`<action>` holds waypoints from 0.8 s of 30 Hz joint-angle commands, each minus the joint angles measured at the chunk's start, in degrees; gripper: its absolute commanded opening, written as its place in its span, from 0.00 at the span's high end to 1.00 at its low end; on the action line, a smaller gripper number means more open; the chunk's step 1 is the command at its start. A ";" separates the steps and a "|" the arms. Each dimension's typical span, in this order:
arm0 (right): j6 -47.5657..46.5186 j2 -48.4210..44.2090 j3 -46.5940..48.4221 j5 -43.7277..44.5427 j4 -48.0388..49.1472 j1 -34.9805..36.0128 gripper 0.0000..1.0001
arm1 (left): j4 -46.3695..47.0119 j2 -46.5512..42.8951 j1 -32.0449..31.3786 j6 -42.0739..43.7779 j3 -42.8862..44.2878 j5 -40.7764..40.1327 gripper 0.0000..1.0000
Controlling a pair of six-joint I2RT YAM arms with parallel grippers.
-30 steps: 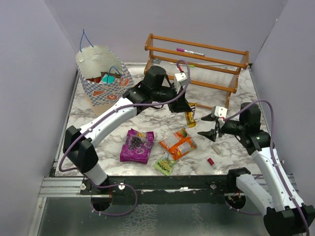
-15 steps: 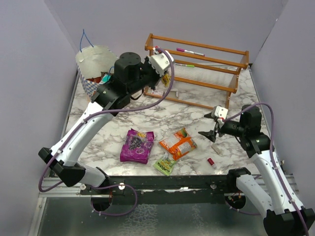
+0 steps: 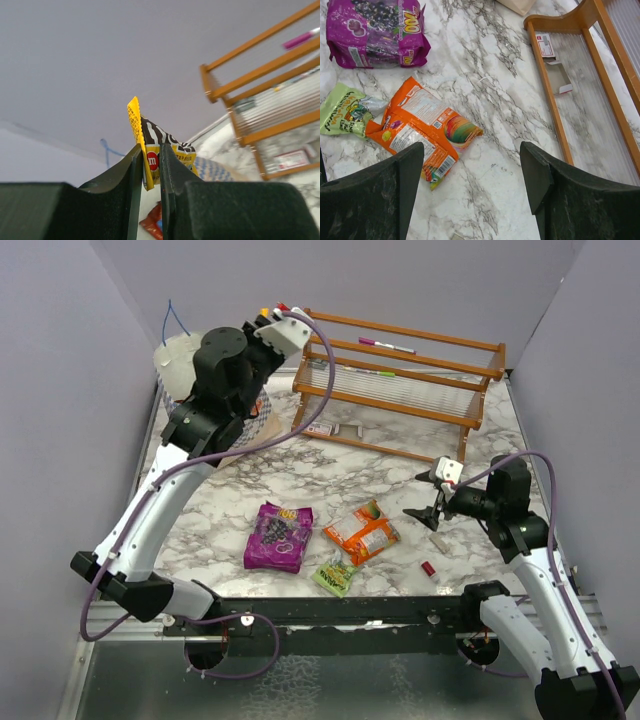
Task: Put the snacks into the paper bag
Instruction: Place the snack in the paper bag.
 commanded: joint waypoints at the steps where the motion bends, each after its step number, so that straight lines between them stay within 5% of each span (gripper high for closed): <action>1: 0.44 -0.84 -0.52 0.77 1.55 -0.24 0.22 | 5.37 0.82 6.86 4.66 1.15 -3.97 1.00; 14: 0.17 -0.83 -0.71 1.04 1.57 -0.27 0.22 | 2.48 8.48 26.13 1.10 0.65 6.22 1.00; 24: 0.09 -0.34 -0.91 1.24 1.64 -0.24 0.22 | -4.60 12.54 32.97 -8.65 -0.13 20.55 1.00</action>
